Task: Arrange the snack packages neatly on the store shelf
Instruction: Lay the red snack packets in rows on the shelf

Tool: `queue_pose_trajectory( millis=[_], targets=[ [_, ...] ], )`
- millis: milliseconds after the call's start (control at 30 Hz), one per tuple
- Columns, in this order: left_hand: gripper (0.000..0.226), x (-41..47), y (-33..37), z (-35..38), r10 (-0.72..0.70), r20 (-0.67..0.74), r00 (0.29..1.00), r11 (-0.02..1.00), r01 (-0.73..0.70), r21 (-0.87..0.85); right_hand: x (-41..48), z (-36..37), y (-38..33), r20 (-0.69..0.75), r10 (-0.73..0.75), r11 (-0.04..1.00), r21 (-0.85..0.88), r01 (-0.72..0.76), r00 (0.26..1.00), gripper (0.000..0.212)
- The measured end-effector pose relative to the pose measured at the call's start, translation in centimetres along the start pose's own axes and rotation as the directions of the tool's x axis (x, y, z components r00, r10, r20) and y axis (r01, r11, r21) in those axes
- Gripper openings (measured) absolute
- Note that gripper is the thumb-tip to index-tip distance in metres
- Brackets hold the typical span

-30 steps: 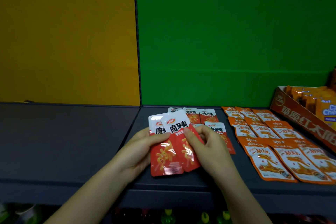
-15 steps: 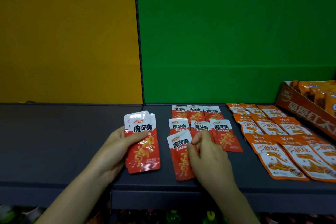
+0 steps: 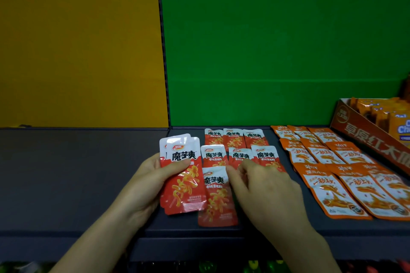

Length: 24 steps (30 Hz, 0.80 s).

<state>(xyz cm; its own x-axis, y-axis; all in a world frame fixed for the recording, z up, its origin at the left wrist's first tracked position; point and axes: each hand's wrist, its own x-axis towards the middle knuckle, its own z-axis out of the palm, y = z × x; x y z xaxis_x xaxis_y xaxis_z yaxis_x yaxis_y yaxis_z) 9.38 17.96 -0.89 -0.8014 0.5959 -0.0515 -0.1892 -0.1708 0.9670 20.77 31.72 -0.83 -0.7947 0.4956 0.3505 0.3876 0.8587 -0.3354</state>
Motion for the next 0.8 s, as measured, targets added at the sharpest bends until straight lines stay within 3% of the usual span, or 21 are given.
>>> queue_pose_trajectory(
  millis=[133,267,367,433,567,700,800],
  targets=[
    [0.031,0.0,-0.5,2.3,0.055,0.094,0.994,0.998,-0.058,0.032,-0.2,-0.8,0.2,0.029,0.005,0.921,0.389,-0.016,1.000,0.051],
    [0.032,0.2,-1.2,5.2,0.056,0.130,0.990,0.998,-0.060,0.030,-0.2,-0.2,1.6,-0.044,0.036,0.860,0.511,-0.008,0.998,0.043],
    [0.030,0.4,-1.2,6.5,-0.047,0.147,0.988,0.998,0.054,-0.039,-0.1,-0.9,3.6,-0.024,0.077,0.804,0.592,-0.048,0.997,0.039],
    [0.027,0.6,-1.1,6.8,-0.086,0.115,0.990,0.994,0.092,-0.051,0.0,-1.6,5.3,-0.057,0.120,0.800,0.597,-0.062,0.991,0.037],
    [0.021,0.8,-1.1,7.0,-0.020,0.100,0.995,0.985,0.003,0.171,-0.3,-2.9,8.5,-0.136,0.199,0.870,0.480,-0.112,0.970,0.038],
    [0.013,1.0,-1.7,7.1,0.085,0.136,0.987,0.956,-0.120,0.267,-0.9,-2.8,9.2,-0.183,0.239,0.935,0.310,-0.175,0.954,0.040],
    [0.020,1.2,-2.9,7.4,0.223,0.087,0.971,0.870,-0.238,0.431,-1.3,-2.5,8.9,-0.221,0.251,0.957,0.200,-0.208,0.942,0.042]
  ],
)
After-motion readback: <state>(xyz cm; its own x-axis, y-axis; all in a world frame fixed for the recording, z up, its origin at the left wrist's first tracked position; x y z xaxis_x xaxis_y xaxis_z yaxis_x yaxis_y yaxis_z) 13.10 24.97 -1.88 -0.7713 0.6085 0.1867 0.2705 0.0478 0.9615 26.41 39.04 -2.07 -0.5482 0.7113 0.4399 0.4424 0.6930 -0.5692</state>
